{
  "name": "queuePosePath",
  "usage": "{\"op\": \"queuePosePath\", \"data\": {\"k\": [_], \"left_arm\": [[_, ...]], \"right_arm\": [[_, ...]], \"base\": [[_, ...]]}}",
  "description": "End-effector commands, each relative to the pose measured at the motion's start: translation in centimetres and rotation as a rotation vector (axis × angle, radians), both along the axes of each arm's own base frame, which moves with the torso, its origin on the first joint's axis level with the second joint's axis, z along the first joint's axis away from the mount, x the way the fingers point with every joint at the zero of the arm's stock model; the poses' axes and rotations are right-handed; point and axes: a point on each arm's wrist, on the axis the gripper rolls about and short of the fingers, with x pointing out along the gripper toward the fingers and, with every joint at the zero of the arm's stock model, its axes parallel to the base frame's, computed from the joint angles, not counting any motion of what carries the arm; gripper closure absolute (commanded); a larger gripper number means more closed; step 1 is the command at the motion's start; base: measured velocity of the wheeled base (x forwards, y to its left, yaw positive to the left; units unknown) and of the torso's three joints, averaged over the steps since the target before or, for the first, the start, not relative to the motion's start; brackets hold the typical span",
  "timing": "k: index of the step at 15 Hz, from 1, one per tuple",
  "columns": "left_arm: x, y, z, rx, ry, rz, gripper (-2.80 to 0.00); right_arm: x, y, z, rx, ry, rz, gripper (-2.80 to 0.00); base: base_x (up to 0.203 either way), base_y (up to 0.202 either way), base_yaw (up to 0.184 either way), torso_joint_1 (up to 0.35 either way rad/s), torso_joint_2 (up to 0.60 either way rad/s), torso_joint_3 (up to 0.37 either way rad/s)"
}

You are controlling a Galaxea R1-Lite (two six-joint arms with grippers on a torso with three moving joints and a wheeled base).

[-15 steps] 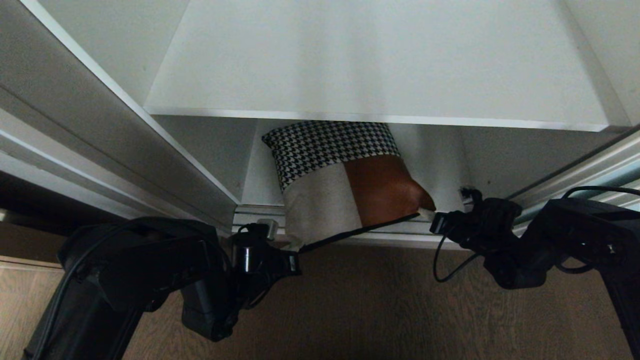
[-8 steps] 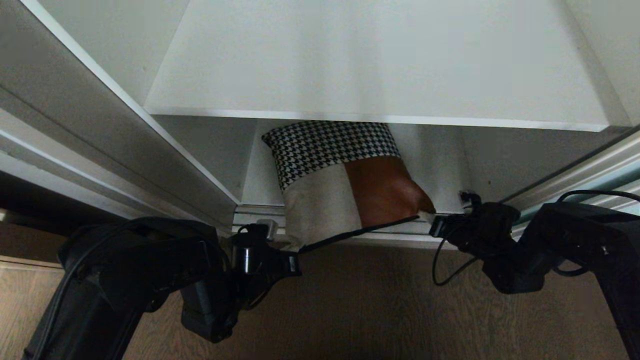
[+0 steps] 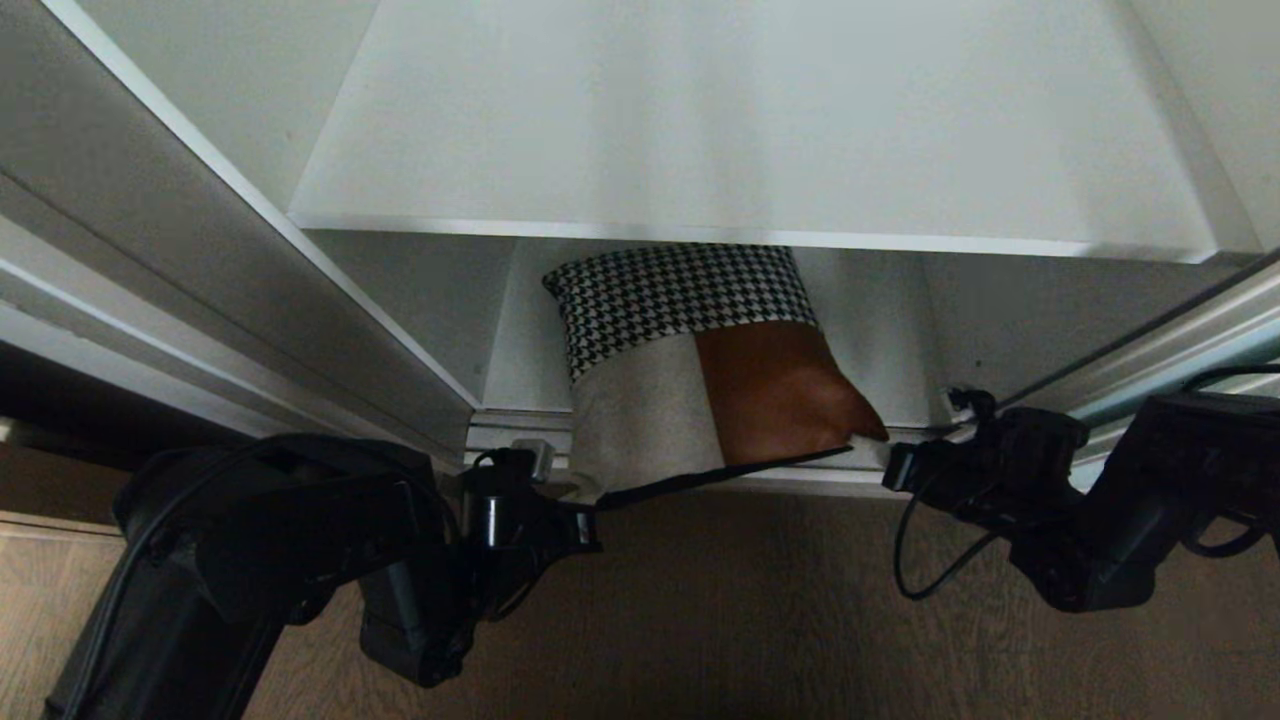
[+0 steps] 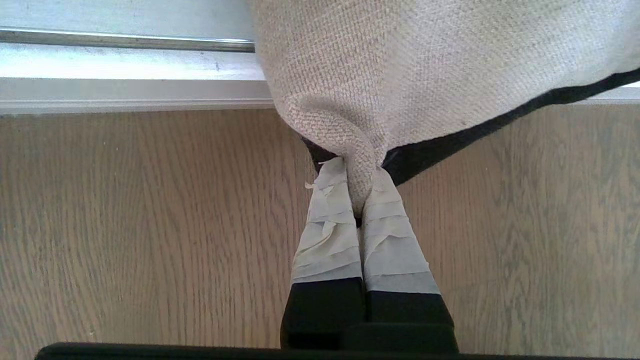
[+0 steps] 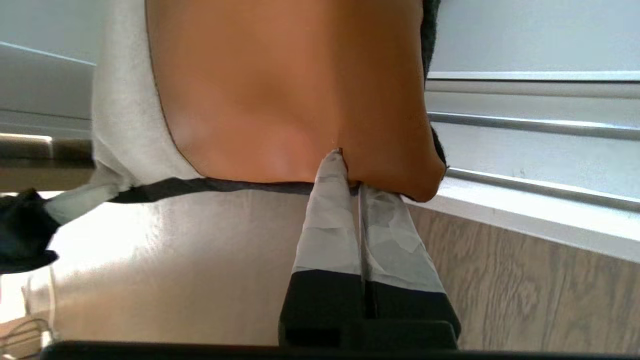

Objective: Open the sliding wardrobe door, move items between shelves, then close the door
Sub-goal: Place the pillow on the higher shelf

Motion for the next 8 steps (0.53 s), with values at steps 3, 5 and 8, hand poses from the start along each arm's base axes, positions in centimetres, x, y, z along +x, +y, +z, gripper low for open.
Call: {"op": "queuePosePath", "data": {"k": [3,5,8], "left_arm": [[0.0,0.1,0.4,0.002,-0.017,0.007,0.00],[0.2,0.0,1.9,0.000,-0.060,0.063,0.00],[-0.6,-0.5,3.4,0.014,-0.092,0.073,0.00]], "right_arm": [[-2.0,0.2,0.1,0.003,0.042,0.012,0.00],[-2.9,0.6,0.1,0.000,0.060,0.022,0.00],[-5.5,1.6,0.8,-0.005,0.077,0.058,0.00]], "base": [[0.000,0.000,0.000,0.000,0.00,0.000],[0.000,0.000,0.000,0.000,0.00,0.000],[0.000,0.000,0.000,0.000,0.00,0.000]]}}
